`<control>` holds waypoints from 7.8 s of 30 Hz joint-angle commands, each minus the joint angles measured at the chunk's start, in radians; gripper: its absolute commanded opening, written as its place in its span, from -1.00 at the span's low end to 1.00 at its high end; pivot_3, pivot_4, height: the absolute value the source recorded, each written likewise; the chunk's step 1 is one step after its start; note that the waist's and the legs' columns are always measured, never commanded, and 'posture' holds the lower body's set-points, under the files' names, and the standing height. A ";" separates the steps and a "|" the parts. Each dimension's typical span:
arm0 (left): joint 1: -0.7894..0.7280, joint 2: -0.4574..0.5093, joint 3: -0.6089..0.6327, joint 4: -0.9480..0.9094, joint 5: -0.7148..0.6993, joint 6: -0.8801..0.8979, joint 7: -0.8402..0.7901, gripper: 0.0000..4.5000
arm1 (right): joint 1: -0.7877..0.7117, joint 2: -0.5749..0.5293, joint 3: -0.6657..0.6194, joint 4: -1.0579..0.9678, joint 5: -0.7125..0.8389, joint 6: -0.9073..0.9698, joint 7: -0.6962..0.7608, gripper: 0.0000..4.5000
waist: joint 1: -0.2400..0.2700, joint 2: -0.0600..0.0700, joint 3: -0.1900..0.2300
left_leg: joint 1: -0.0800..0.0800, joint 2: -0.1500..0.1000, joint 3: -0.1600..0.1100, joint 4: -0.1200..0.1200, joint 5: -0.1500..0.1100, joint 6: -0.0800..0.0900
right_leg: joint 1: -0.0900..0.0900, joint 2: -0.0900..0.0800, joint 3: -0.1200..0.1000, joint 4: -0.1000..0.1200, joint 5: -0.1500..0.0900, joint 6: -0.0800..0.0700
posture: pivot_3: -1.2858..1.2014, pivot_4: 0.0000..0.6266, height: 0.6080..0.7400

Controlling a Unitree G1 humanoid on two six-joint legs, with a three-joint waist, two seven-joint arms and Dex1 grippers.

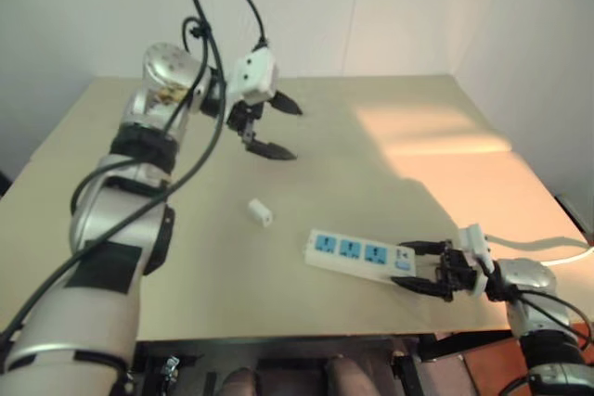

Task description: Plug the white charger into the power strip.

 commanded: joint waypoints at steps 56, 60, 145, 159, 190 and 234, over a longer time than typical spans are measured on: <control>-0.023 -0.149 -0.614 0.077 0.541 -0.431 0.091 1.00 | 0.073 0.058 0.108 -0.191 -0.060 0.035 -0.167 0.52 | 0.006 0.000 0.002 | -0.001 -0.002 -0.001 0.002 0.000 0.000 | 0.000 -0.001 0.001 0.002 -0.002 0.002 | 0.03 -0.52 1.00; -0.021 -0.172 -0.615 0.101 0.604 -0.435 0.146 1.00 | 0.085 0.055 0.110 -0.201 -0.063 0.037 -0.183 0.52 | 0.007 0.000 0.002 | -0.001 -0.002 -0.001 0.002 0.000 0.000 | 0.000 -0.001 0.001 0.002 -0.001 0.002 | 0.03 -0.52 1.00; 0.787 -0.134 0.177 -0.822 -0.400 0.433 0.270 -0.56 | -0.303 0.200 0.218 0.254 -0.201 -0.161 -0.070 0.52 | 0.003 0.001 -0.001 | 0.009 0.000 0.000 0.001 -0.001 0.001 | 0.005 -0.003 0.000 0.007 -0.002 0.000 | 0.03 -0.52 1.00; 0.729 -0.208 0.141 -0.509 -0.294 0.155 0.081 -0.56 | -0.273 0.214 0.220 0.204 -0.209 -0.141 -0.108 0.52 | -0.001 0.001 -0.002 | 0.010 0.000 0.000 0.001 -0.001 0.001 | 0.005 -0.002 0.000 0.007 -0.001 -0.001 | 0.03 -0.52 1.00; 0.723 -0.252 0.155 -0.324 -0.242 0.067 0.006 -0.56 | -0.263 0.211 0.232 0.173 -0.223 -0.127 -0.138 0.52 | -0.001 0.001 -0.003 | 0.020 0.001 -0.001 -0.002 -0.001 0.001 | 0.018 0.000 -0.001 0.001 -0.002 0.000 | 0.03 -0.52 1.00; 0.729 -0.170 0.284 -0.365 -0.299 -0.024 0.053 0.99 | -0.264 0.209 0.250 0.172 -0.248 -0.123 -0.163 0.52 | -0.004 0.003 -0.019 | 0.030 0.003 -0.001 -0.010 -0.001 0.001 | 0.029 0.001 -0.001 -0.008 -0.006 0.007 | 0.03 -0.52 1.00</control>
